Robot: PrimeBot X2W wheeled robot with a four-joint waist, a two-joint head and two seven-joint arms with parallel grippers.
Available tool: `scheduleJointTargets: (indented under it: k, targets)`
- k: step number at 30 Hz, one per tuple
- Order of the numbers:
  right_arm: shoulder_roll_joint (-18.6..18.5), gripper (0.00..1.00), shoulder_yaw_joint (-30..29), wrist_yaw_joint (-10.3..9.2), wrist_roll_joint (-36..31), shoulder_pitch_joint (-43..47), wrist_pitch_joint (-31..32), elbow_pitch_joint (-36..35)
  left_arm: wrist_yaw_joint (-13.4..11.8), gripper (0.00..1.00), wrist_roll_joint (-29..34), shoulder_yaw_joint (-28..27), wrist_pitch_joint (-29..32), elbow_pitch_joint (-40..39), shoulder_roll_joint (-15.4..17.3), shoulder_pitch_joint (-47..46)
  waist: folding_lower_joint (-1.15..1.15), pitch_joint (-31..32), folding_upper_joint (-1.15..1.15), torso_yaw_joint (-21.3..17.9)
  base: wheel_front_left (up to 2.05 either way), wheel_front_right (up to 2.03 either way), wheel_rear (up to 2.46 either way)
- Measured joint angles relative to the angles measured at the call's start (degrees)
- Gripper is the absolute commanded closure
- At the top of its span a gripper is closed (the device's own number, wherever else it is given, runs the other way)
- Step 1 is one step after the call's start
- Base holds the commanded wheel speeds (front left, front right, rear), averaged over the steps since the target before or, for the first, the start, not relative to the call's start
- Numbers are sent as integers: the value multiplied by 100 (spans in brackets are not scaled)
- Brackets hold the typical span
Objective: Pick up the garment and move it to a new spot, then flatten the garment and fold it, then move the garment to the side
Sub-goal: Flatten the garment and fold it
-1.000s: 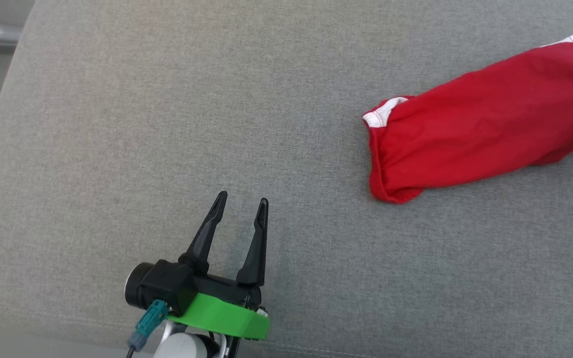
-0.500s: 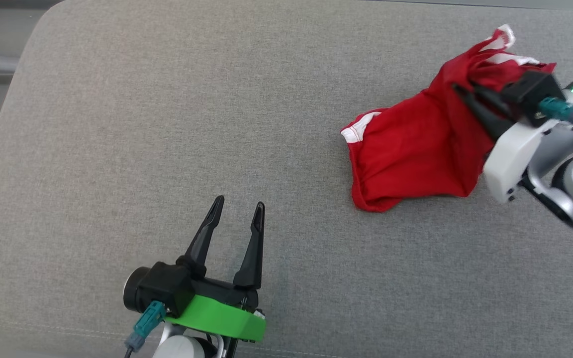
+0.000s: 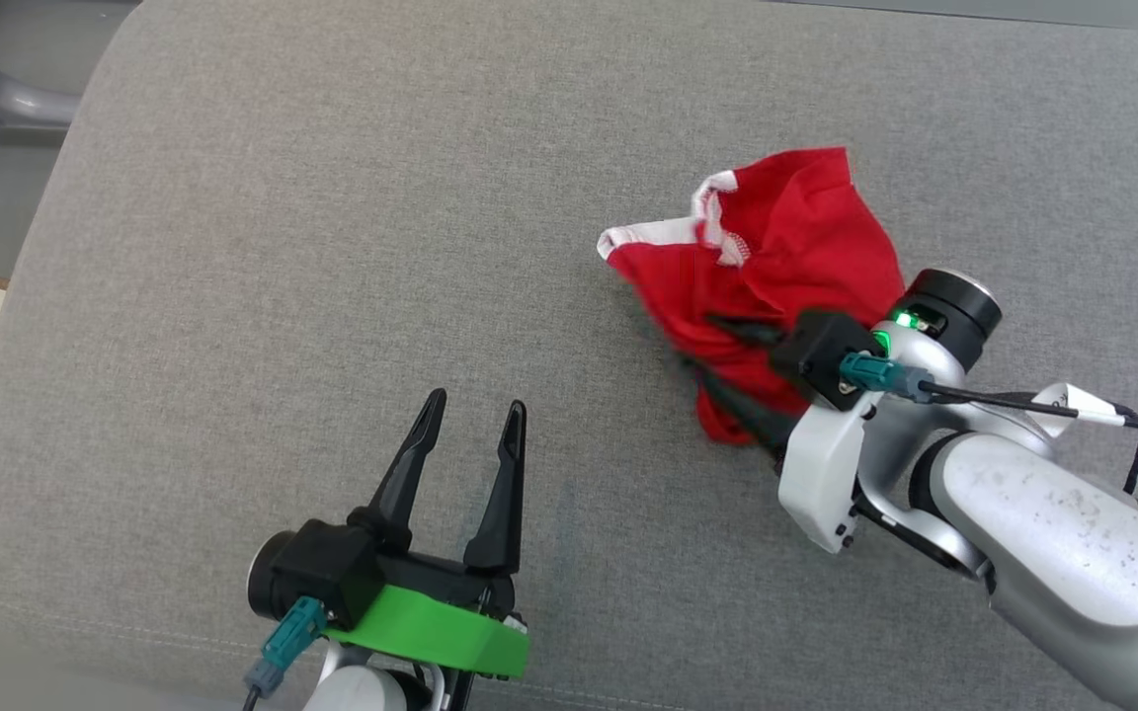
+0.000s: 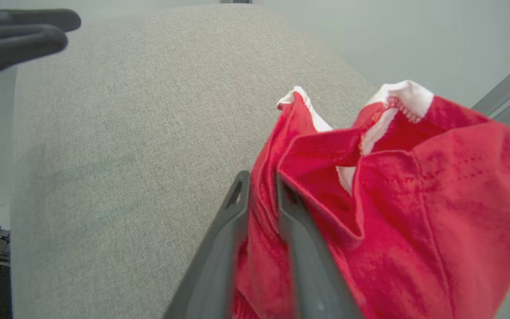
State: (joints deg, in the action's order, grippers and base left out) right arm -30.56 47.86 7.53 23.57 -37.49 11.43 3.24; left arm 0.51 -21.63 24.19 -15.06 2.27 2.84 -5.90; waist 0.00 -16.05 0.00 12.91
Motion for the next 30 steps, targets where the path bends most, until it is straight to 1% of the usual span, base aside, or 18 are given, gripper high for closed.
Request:
scheduleJointTargets:
  k: [3, 5, 8, 13, 17, 19, 21, 22, 23, 24, 27, 30]
  targets:
    - [97, 0, -7, 0, 164, 126, -227, -64, -3, 0, 0, -7, 0, 8, 0, 2, 0, 38, 0, -3, 0, 0, 0]
    - [94, 0, -45, 0, 261, 214, -371, -180, -9, 0, 1, -29, 0, 18, 0, 8, 0, 83, 0, -18, 0, 0, 0]
    - [55, 0, -335, 0, 376, 382, -590, -391, -9, 0, 40, -73, 0, 21, 0, 66, 0, 166, 0, -71, 0, 0, 0]
    - [-91, 0, -1389, 0, 342, 949, -940, -480, 8, 0, 118, -201, 1, 36, -1, 201, 0, 338, 0, -217, 0, 0, 0]
    - [-109, 0, -2203, -1, 224, 1530, -1082, -163, 51, 0, 164, -246, 0, 57, -1, 312, 0, 495, 0, -345, 0, 0, 0]
    - [-88, 0, -2487, -1, 134, 1745, -1141, 25, 63, 0, 178, -249, 0, 65, -2, 342, 0, 570, 0, -395, 0, 0, 0]
    - [-48, 0, -2650, -1, 105, 1889, -1217, 231, 75, 0, 186, -244, 0, 70, -2, 359, 0, 642, 0, -436, 0, 0, 0]
    - [-32, 62, -2691, -1, 102, 1910, -1261, 312, 76, 0, 187, -240, 0, 74, -2, 364, 0, 666, 0, -447, 0, 0, 0]
    - [4, 100, -2722, -1, 119, 1914, -1312, 420, 81, 0, 187, -225, 0, 77, -2, 370, 0, 691, 0, -454, 0, 0, 0]
    - [40, 100, -2717, -1, 219, 1912, -1333, 522, 93, 0, 187, -200, 0, 79, -2, 380, 0, 706, 0, -451, 0, 0, 0]
    - [192, 100, -2588, -3, 936, 1758, -1283, 787, 100, 0, 181, -140, 0, 80, -2, 385, 0, 700, 0, -401, 0, 0, 0]
    - [143, 100, -2430, -4, 1830, 1262, -991, 1015, 109, 0, 158, -38, 0, 82, -2, 371, 0, 642, 0, -315, 0, 0, 0]
